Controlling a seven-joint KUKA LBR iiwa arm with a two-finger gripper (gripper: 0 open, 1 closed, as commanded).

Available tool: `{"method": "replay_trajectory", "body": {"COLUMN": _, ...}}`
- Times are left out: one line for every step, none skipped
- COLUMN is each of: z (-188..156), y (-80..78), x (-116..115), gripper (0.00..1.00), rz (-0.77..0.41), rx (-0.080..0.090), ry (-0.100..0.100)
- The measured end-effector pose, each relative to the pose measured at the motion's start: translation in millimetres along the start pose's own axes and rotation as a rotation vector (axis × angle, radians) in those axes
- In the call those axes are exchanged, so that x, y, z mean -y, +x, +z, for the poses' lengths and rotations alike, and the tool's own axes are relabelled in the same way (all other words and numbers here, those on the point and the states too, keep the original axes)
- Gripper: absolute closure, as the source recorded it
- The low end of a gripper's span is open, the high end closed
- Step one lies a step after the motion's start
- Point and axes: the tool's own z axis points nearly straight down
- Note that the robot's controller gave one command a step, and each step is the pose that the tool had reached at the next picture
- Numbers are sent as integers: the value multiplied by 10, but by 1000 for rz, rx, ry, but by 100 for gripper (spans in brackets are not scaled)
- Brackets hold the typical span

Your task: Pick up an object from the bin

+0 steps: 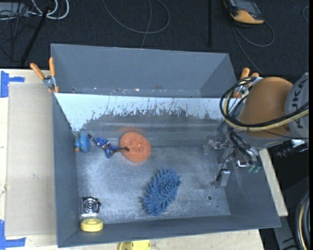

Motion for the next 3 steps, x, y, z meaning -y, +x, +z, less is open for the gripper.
{"method": "replay_trajectory", "body": {"z": 355, "y": -78, "x": -20, "gripper": 0, "rz": -63, "rx": -5, "ry": -5}}
{"method": "replay_trajectory", "body": {"z": 414, "y": -25, "x": -377, "gripper": 0, "rz": -28, "rx": -6, "ry": 0}}
{"method": "replay_trajectory", "body": {"z": 453, "y": -26, "x": -656, "gripper": 0, "rz": -125, "rx": -6, "ry": -4}}
